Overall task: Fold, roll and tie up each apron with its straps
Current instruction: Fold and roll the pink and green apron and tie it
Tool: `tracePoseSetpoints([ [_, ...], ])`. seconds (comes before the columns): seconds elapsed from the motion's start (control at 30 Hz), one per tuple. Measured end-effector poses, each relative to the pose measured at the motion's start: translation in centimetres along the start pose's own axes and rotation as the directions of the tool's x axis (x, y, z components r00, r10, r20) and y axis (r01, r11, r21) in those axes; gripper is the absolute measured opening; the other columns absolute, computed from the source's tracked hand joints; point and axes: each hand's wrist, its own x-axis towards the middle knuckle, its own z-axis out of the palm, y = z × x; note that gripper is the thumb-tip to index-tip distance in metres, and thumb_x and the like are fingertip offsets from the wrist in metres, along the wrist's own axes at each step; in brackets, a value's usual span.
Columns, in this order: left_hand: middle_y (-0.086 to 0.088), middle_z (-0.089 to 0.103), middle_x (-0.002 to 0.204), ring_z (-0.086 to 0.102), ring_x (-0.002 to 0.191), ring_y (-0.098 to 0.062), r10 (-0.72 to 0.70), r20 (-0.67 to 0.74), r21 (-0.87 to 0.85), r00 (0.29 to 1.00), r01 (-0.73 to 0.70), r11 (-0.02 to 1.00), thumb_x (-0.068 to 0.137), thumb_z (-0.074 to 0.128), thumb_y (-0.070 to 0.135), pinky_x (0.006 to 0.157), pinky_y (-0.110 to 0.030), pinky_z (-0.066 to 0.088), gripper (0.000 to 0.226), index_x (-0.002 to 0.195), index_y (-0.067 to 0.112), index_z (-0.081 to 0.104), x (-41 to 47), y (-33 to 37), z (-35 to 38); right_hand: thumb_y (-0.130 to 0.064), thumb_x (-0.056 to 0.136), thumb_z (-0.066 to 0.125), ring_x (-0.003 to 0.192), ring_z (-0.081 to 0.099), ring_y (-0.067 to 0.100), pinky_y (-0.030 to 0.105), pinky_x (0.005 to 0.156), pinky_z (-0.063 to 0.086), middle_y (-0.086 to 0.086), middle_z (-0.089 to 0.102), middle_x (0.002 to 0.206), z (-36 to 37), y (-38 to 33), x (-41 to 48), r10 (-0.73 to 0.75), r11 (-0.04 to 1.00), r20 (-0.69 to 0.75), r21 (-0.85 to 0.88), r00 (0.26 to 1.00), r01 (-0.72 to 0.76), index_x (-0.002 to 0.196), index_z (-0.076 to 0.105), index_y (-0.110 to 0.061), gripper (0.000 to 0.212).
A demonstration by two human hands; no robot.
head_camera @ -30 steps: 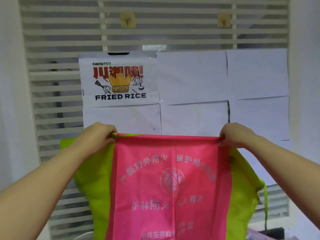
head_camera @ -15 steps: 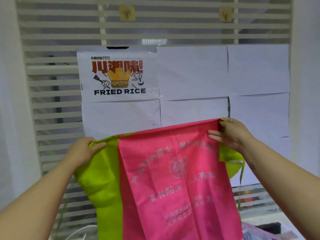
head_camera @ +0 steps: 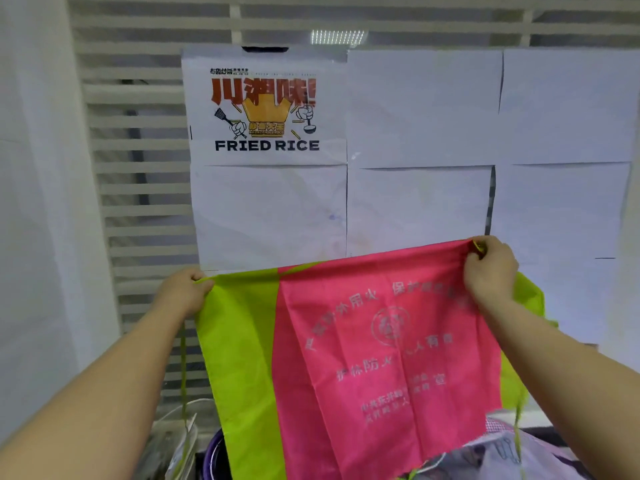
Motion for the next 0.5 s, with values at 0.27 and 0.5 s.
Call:
tracePoseSetpoints([
  [0.27,-0.014,0.057,0.093,0.047,0.083,-0.027,0.035,0.054,0.240,0.998,-0.047,0.970,0.101,0.042,0.021,0.069,-0.034,0.035,0.014,0.092,0.011,0.047,0.0,-0.1,0.0,0.001,0.084,0.048,0.078,0.067,0.032,0.035,0.078,0.047,0.024,0.066,0.090,-0.3,0.8,-0.2,-0.013,0.997,0.077,-0.075,0.997,0.019,0.102,0.069,-0.003,0.028],
  [0.5,-0.022,0.061,0.100,0.050,0.083,-0.031,0.065,-0.071,0.051,0.995,-0.061,0.997,0.100,0.047,0.017,0.066,-0.034,0.032,0.013,0.099,0.006,0.053,-0.8,1.5,0.0,0.013,0.083,0.040,0.045,0.056,-0.009,0.002,0.052,0.040,-0.009,0.055,0.040,-0.7,0.4,-0.6,0.207,0.965,0.120,0.137,0.971,-0.223,0.090,0.056,-0.012,0.031],
])
